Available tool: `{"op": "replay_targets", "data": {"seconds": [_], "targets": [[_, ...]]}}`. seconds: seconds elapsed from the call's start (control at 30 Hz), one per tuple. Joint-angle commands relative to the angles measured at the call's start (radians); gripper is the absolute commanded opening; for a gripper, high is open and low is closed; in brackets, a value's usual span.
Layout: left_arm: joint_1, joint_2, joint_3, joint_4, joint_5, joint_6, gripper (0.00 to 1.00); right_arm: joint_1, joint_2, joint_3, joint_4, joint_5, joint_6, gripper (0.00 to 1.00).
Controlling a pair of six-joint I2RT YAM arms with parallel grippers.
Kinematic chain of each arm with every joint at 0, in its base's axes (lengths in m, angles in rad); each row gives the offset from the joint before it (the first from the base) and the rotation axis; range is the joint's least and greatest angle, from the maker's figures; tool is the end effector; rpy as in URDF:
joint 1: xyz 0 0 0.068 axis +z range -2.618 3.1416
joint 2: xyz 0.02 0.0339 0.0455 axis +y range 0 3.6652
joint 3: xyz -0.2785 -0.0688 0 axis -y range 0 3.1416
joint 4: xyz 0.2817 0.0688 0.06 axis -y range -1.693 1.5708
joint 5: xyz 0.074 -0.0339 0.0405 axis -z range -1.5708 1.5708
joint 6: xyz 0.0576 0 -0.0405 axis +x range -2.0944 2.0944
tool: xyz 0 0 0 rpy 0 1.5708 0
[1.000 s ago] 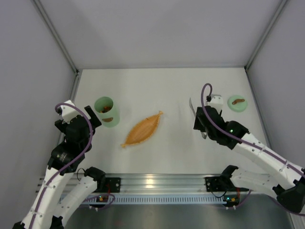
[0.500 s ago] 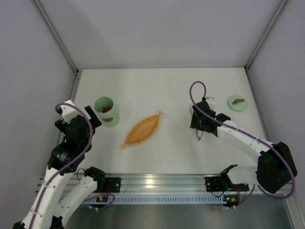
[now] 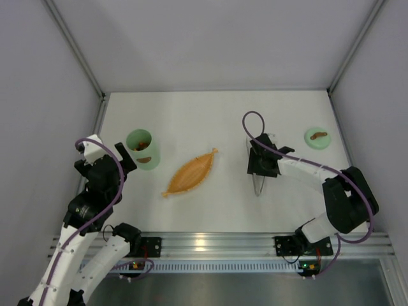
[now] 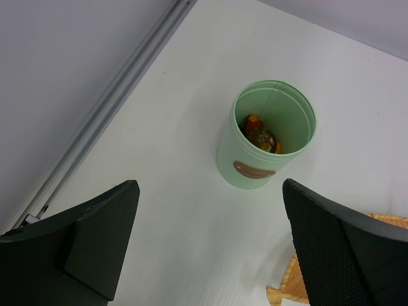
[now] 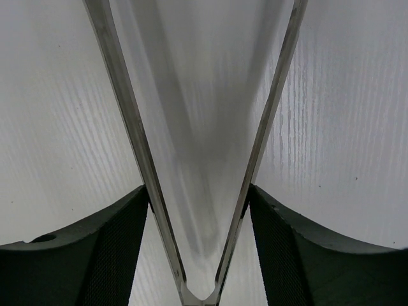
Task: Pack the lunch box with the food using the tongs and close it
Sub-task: Place the clamp at the center of the board, then pick up the box lid from the center of the board.
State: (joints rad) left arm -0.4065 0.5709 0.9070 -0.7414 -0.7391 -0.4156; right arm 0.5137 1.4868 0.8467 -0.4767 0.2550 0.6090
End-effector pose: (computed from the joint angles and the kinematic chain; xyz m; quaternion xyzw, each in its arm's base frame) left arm 0.1430 -0.0193 0.3676 -0.2023 0.7777 0.0714 0.5909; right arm 0.2817 0.1423 0.1543 0.0746 0.9640 0.0140 0.2549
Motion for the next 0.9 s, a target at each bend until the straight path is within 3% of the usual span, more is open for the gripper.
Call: {"op": "replay_targets", "data": {"seconds": [0.0, 0.5, 0.6, 0.73, 0.87], "targets": [[0.001, -0.017, -0.005, 0.034, 0.009, 0.018, 0.99, -0.02, -0.005, 0.066, 0.009, -0.013, -0.017, 0.63], [0.001, -0.034, -0.005, 0.037, 0.017, 0.023, 0.99, -0.05, -0.086, 0.124, -0.123, 0.046, -0.031, 0.75], [0.001, -0.039, -0.003, 0.037, 0.015, 0.021, 0.99, -0.183, -0.12, 0.173, -0.146, 0.0, -0.034, 0.75], [0.001, -0.045, -0.005, 0.037, 0.014, 0.021, 0.99, -0.47, -0.123, 0.28, -0.157, -0.103, -0.034, 0.72], [0.001, -0.049, -0.003, 0.037, 0.018, 0.021, 0.99, -0.609, -0.05, 0.4, -0.18, -0.099, -0.022, 0.71]]}}
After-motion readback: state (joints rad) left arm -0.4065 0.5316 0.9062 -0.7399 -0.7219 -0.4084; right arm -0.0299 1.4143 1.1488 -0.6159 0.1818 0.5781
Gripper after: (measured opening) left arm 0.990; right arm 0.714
